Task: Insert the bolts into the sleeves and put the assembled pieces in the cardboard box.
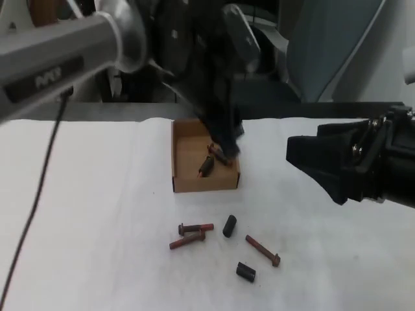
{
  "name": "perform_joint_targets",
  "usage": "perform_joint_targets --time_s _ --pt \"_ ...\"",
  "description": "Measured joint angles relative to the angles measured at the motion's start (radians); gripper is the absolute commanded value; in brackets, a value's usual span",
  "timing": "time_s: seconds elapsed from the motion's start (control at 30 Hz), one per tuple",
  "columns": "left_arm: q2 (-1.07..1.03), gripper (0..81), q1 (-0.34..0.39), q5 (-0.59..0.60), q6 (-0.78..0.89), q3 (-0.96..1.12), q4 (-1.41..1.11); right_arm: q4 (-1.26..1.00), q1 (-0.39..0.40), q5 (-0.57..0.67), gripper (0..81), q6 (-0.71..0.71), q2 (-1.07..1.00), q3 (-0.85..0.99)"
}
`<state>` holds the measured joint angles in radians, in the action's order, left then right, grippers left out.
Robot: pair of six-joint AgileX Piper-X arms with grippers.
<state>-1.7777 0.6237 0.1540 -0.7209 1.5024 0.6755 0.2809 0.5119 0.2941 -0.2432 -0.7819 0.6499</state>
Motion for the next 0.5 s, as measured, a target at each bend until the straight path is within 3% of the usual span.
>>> perform_joint_targets --time_s 0.17,0.3,0.5 --pt "-0.053 50.7 0.071 -0.123 -0.240 0.000 -0.017 0.000 0.000 0.096 70.0 -0.049 0.000 0.000" --pt "-0.113 50.7 0.100 -0.137 -0.292 0.000 -0.025 0.000 0.000 0.135 70.0 -0.058 0.017 0.000" --pt "-0.190 50.7 0.131 -0.135 -0.341 0.000 -0.007 0.002 0.000 0.055 70.0 -0.059 0.094 0.018"
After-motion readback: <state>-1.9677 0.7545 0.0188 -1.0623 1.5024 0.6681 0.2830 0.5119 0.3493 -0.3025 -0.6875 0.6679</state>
